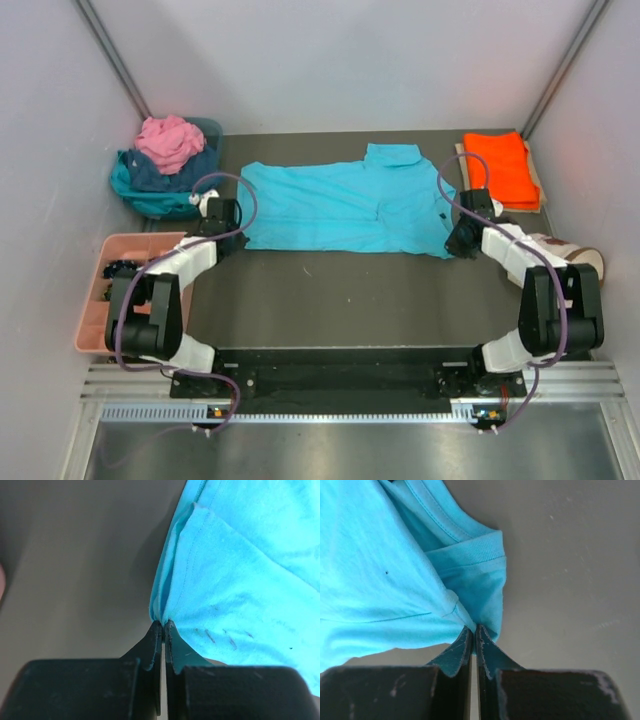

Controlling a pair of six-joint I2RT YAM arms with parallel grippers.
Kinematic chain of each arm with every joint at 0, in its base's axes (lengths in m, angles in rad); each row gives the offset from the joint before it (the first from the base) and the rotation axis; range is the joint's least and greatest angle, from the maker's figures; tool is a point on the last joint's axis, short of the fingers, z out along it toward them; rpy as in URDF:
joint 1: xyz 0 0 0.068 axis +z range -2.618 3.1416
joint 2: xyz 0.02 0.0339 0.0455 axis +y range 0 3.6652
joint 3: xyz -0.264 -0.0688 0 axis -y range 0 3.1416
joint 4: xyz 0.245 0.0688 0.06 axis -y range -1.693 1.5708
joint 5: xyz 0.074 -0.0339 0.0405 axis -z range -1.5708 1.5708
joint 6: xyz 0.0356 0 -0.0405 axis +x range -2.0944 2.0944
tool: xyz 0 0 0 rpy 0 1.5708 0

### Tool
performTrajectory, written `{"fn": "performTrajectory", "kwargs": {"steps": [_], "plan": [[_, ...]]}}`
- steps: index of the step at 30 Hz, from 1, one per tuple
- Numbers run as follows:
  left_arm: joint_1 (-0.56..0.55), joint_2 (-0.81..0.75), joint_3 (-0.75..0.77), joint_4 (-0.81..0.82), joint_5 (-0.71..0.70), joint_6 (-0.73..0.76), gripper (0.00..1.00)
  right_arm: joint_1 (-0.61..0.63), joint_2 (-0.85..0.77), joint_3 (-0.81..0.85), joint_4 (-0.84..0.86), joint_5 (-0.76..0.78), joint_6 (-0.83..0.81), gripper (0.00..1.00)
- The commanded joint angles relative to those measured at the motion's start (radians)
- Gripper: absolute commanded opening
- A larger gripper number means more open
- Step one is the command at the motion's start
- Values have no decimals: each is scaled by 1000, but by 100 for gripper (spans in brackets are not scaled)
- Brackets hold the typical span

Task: Fold and stack the t-shirts
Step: Fold the tshirt

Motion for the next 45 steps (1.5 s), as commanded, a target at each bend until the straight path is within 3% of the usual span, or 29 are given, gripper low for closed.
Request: {"fn": "performTrajectory", "kwargs": {"steps": [1, 12, 30, 45], "plan": [[2, -85, -42, -83, -44, 19, 0, -6, -102, -31, -102, 49, 25, 0], [-4, -262, -180, -164, 56, -96, 0, -6, -349, -183, -234, 61, 108, 0], [-10, -562, -297, -391, -10, -199, 0, -4, -626, -288, -381, -2, 206, 0], [-10, -556, -293, -434, -82, -248, 0, -4, -687, -280, -424, 83, 272, 0]]}}
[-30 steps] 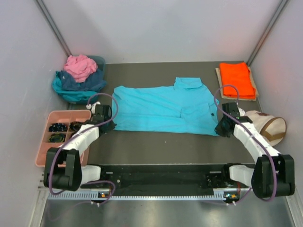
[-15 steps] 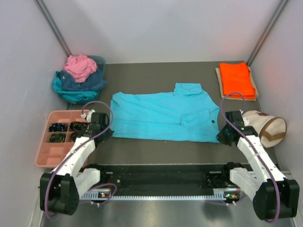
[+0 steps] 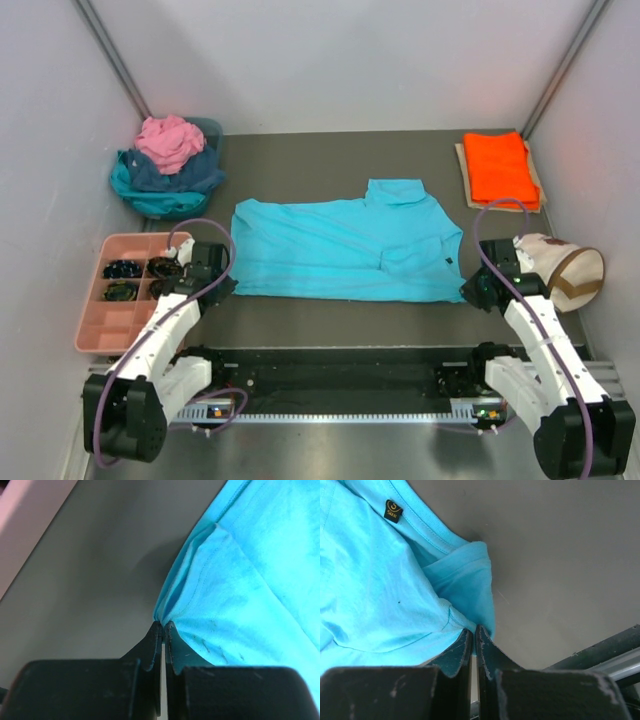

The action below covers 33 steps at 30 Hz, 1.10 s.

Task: Fold and stack the t-shirts
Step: Fold the tshirt

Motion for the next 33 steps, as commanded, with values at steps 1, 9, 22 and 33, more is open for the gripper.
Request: {"fn": "performTrajectory", "kwargs": {"steps": [1, 9, 22, 33], "plan": [[-1, 18, 5, -25, -53, -13, 0, -4, -9, 9, -17, 55, 24, 0], [-1, 29, 13, -39, -53, -17, 6, -4, 13, 9, 1, 40, 13, 18], [-1, -43, 50, -96, -62, -66, 82, -4, 30, 86, 39, 93, -46, 57], [-1, 122, 235, 260, -123, 119, 91, -3, 462, 317, 598, -116, -264, 58]]}}
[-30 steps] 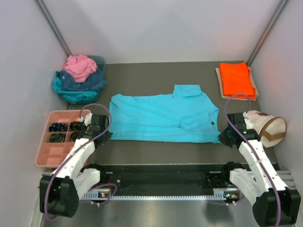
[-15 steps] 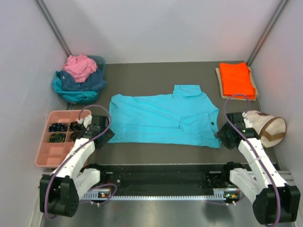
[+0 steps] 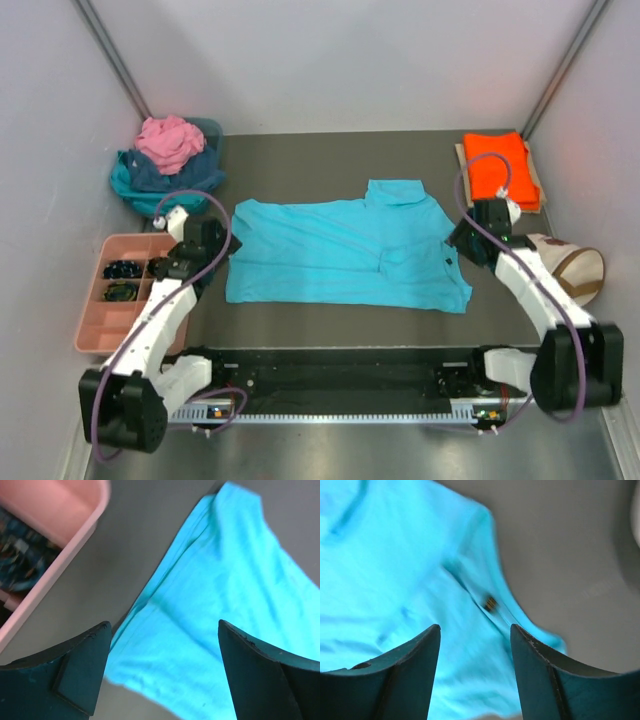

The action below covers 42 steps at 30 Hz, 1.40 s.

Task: Fold and stack the t-shirts
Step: Fold the tshirt

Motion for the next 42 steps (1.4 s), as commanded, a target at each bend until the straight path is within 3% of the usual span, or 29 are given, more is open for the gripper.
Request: {"fn": "performTrajectory", "kwargs": {"steps": [1, 5, 6, 13, 16, 21, 29, 42], "plan": [[0, 144, 75, 208, -19, 106, 91, -4, 215, 201, 276, -153, -120, 58], [0, 239, 126, 302, -2, 143, 93, -3, 521, 515, 258, -292, -207, 58], [0, 254, 134, 304, -3, 146, 99, -3, 566, 564, 248, -311, -220, 58], [0, 291, 137, 330, 12, 168, 99, -3, 894, 1038, 65, -322, -382, 59], [0, 291, 128, 340, 20, 177, 99, -3, 1005, 1153, -11, -340, -404, 59], [0, 319, 108, 394, 13, 194, 99, -3, 1001, 1079, 73, -460, -384, 59], [0, 387, 158, 360, 35, 182, 99, -4, 1117, 1184, -25, -330, -408, 59], [0, 357, 123, 351, 27, 166, 99, -15, 1235, 1261, -71, -351, -407, 59]]}}
